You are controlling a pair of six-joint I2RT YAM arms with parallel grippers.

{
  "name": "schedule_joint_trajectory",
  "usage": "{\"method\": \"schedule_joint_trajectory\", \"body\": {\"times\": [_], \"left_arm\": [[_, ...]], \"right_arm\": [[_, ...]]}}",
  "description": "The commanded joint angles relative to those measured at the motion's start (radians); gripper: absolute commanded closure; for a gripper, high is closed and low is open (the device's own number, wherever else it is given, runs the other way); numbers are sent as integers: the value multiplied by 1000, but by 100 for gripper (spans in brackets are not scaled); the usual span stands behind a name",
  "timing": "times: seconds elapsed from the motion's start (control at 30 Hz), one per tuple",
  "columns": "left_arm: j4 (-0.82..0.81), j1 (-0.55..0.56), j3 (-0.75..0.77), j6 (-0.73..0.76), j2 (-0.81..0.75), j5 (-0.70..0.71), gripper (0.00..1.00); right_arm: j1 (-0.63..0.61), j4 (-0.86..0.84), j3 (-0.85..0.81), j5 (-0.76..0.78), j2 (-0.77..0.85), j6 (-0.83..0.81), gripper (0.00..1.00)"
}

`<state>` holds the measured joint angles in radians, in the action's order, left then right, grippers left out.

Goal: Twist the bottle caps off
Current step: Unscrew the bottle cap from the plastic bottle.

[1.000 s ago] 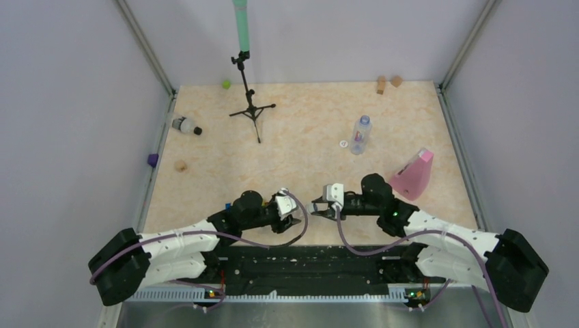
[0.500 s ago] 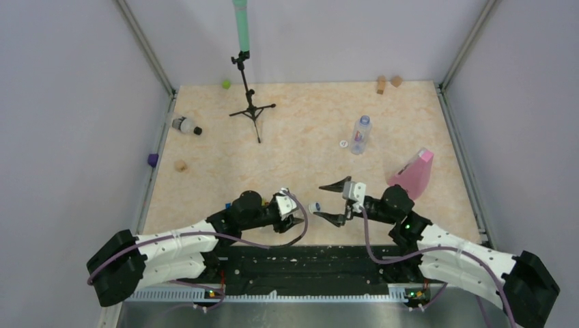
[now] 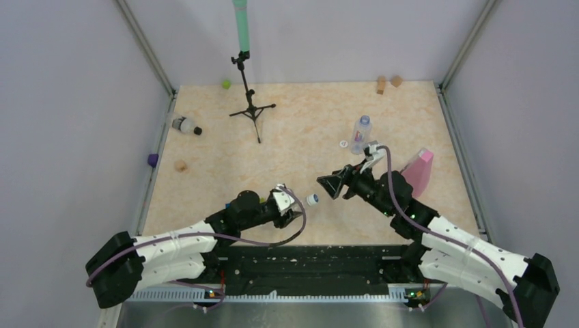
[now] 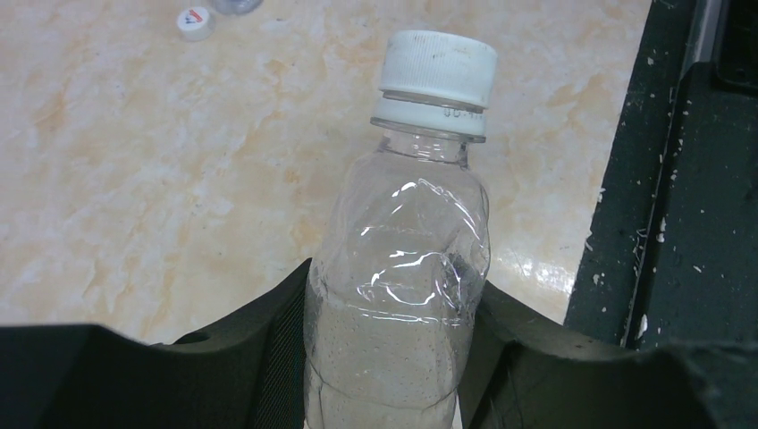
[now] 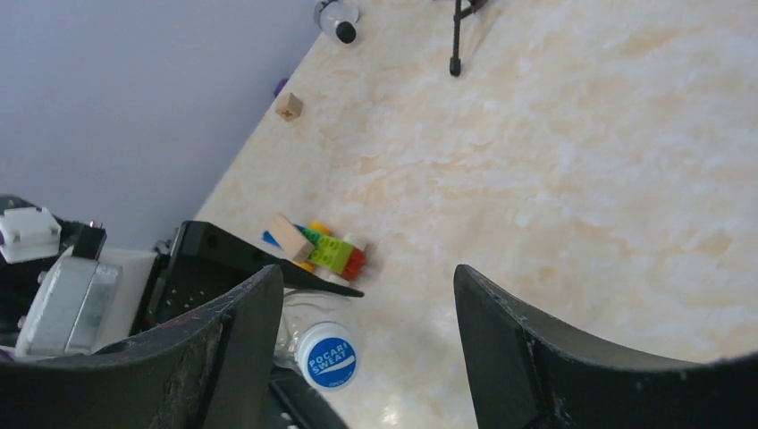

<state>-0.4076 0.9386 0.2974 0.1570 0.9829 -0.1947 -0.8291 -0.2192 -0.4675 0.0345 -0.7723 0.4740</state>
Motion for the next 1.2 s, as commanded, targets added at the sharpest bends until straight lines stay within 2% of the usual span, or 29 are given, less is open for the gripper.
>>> {"method": "schedule_joint_trajectory", "body": {"times": [0.0,0.1,0.2,0.33,0.67,0.97,1.17], "left_arm": [[-96,3,-6,-16,-45,50,100],[-98,3,-13,-13,-50,55,100],[-80,3,-11,-10,-44,72,100],[-86,3,-14,-8,-41,81,100],[-91,3,-6,-5,-6,69,100],[-92,3,3,-7,15,68,100],[-92,3,7,-7,19,59,100]], "right_arm": [[-7,186,-45,49,-28,425,31],[-7,86,28,-8,-24,569,33],[-7,-23,77,-59,-17,621,33],[-7,15,61,-63,-19,628,33],[-10,-68,44,-177,-111,633,34],[-28,-67,33,-165,-148,612,42],[-30,-101,38,-151,-173,621,57]]}}
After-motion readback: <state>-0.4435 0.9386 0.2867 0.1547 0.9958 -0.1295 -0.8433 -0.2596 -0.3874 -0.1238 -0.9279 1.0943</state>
